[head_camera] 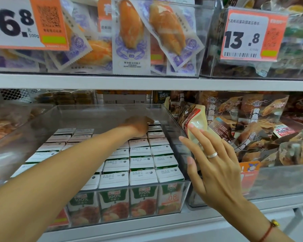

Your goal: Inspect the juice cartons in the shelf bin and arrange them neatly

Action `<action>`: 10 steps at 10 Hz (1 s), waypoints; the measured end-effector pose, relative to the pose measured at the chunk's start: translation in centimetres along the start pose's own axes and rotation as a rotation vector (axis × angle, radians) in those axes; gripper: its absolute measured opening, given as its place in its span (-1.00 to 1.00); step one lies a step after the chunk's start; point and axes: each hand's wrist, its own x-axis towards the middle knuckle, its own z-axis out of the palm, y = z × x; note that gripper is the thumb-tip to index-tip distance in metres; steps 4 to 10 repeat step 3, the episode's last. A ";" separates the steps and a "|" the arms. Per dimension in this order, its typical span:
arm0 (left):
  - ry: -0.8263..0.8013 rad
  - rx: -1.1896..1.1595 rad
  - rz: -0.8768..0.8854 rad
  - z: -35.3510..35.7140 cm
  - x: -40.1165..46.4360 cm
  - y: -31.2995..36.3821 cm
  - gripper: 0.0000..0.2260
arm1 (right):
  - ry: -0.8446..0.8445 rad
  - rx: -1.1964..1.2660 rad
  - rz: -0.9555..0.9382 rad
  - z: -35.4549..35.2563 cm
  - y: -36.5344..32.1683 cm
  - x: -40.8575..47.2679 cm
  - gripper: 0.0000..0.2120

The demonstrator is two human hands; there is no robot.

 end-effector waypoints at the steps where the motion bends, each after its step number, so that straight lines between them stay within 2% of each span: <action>1: -0.027 0.051 -0.007 0.2 -0.9 -0.1 -0.54 | -0.041 0.000 0.007 -0.3 -0.1 0.1 -0.61; 2: -0.010 0.047 -0.014 -0.4 -2.8 0.3 -0.50 | -0.158 -0.010 0.000 -1.4 -0.3 0.7 -0.59; 3: 0.057 0.045 0.004 -1.8 -6.2 0.2 -0.62 | -0.335 0.078 0.024 -4.6 -0.5 0.7 -0.55; 10: 0.057 0.045 0.004 -1.8 -6.2 0.2 -0.62 | -0.335 0.078 0.024 -4.6 -0.5 0.7 -0.55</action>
